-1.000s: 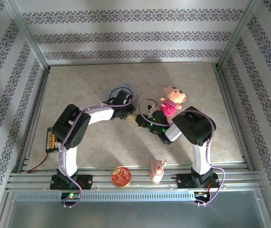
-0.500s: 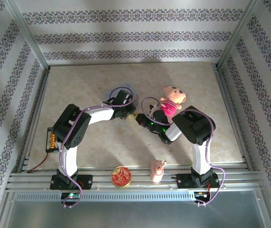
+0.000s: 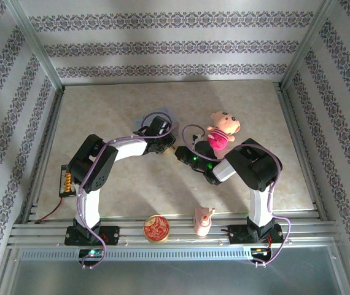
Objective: Unlock a padlock with a key
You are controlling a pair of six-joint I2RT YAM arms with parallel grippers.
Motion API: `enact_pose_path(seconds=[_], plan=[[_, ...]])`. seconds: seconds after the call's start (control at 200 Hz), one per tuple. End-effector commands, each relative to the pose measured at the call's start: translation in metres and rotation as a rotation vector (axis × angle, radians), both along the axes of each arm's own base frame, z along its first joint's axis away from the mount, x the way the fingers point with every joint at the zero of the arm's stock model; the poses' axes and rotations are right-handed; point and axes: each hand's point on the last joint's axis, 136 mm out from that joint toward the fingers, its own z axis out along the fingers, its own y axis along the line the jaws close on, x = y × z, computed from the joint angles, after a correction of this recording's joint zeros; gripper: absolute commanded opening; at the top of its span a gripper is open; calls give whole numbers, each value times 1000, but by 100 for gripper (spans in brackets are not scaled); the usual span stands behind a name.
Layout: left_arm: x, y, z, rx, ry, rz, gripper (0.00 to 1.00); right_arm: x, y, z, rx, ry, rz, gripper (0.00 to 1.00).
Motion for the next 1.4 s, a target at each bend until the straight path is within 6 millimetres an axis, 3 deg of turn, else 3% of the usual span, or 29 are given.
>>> enact_pose_path(seconds=[0.0,0.375,0.795,1.09,1.394], plan=[[-26,-21,-4,-70,77,-98,0,25,-4,18,43,-24,-75,0],[-36,-23,-4,-103,86,-129,0,34,-1,35,138,-14,1,0],[-37,-31,13,-194,90,-109,0,26,2,31,85,-96,79,0],[-38,-30,31,-235,79,-99,0,21,-13,21,88,-92,75,0],[-38,-28,23,-242,97,-76,0,18,-16,9,137,-75,78,0]])
